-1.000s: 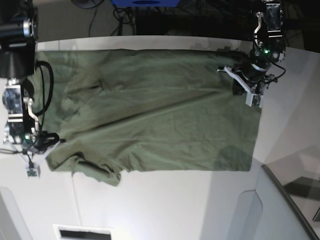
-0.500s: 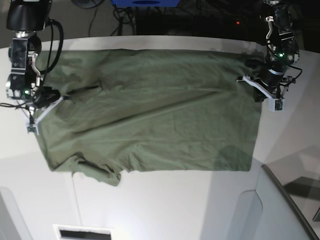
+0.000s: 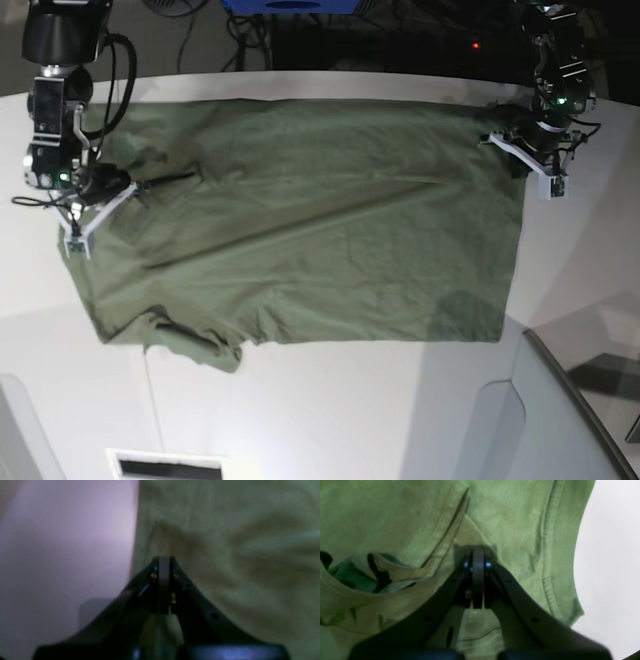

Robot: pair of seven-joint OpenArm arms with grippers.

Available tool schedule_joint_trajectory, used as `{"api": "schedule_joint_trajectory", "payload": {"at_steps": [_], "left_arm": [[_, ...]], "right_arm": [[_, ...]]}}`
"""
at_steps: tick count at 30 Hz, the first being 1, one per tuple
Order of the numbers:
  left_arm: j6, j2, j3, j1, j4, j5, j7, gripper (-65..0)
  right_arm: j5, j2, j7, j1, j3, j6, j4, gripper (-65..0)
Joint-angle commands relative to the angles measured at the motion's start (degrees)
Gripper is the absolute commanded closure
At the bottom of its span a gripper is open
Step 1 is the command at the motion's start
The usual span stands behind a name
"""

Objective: Layout the t-shirt on the table in an organized manner, then fold the t-shirt properly
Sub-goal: 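Hold the folded edge corners with both grippers and straighten the shirt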

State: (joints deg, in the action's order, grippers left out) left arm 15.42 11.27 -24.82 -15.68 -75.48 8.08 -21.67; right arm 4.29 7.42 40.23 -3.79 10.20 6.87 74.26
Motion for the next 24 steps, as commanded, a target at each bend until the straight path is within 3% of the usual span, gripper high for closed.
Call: {"api": "schedule_joint_trajectory", "payload": {"at_steps": [1,6,18,24], "left_arm": [[-0.1,1.0,-0.5,0.2,-0.3,0.3,1.1,0.0],[-0.1,1.1,-0.7,0.1,-0.2,0.3,1.1,0.0],[-0.1,1.0,-0.5,0.1,-0.5,0.8,1.1,0.0],[-0.1,0.6,-0.3,-2.3,-9.4,0.9,0.6,0.0]], "right_arm": [[-0.5,0.6,1.3,-0.4,0.8,-0.5,0.5,-0.2],[-0.5,0.5,1.3,-2.7,3.9,-4.5,0.7,-0.2],[-0.5,-1.6,3.2,-7.6,3.8,-4.8,8.8,-0.2],[-0.5,-1.2,1.2,-7.7,3.7,-4.5,13.9,-0.2]]}}
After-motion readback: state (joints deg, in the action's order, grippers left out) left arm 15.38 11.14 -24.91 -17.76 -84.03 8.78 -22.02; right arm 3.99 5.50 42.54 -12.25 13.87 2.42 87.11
